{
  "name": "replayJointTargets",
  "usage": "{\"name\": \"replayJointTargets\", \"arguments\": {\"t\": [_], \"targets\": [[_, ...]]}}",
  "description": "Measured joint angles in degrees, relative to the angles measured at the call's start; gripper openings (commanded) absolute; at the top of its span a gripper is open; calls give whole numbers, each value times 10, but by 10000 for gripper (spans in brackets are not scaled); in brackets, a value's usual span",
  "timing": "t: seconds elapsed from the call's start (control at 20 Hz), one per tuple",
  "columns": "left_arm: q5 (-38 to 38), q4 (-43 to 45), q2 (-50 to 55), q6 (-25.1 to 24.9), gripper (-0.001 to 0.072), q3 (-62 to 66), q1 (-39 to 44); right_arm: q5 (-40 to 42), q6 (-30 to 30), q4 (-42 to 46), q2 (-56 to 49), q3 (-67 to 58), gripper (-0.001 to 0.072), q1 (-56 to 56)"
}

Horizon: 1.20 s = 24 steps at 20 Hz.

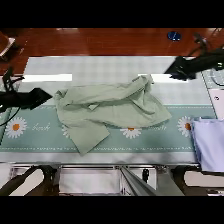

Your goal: Fold the shirts.

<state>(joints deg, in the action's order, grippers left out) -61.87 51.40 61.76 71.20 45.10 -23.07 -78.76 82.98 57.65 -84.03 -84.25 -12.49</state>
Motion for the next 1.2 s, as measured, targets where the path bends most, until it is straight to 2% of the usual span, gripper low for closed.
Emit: {"name": "replayJointTargets", "arguments": {"t": [0.15,0.4,0.6,0.8,0.85,0.9,0.95,1.2], "targets": [[-54,-4,-7,1,507,-72,-62,39,23,77,110,127,413,-53],[-49,-67,4,-22,506,-170,-87,108,21,70,252,360,413,-88],[-6,-115,19,-47,505,-192,-77,128,8,35,292,481,413,-94],[35,-137,41,-56,490,-199,-27,140,4,7,303,530,413,-96],[47,-147,47,-57,411,-199,-13,142,3,4,304,535,413,-96],[57,-155,52,-57,160,-199,0,145,2,0,305,538,413,-98],[75,-159,57,-58,34,-199,12,148,2,0,305,541,413,-103],[88,-184,69,-77,27,-185,36,142,9,12,306,548,413,-165]]}}
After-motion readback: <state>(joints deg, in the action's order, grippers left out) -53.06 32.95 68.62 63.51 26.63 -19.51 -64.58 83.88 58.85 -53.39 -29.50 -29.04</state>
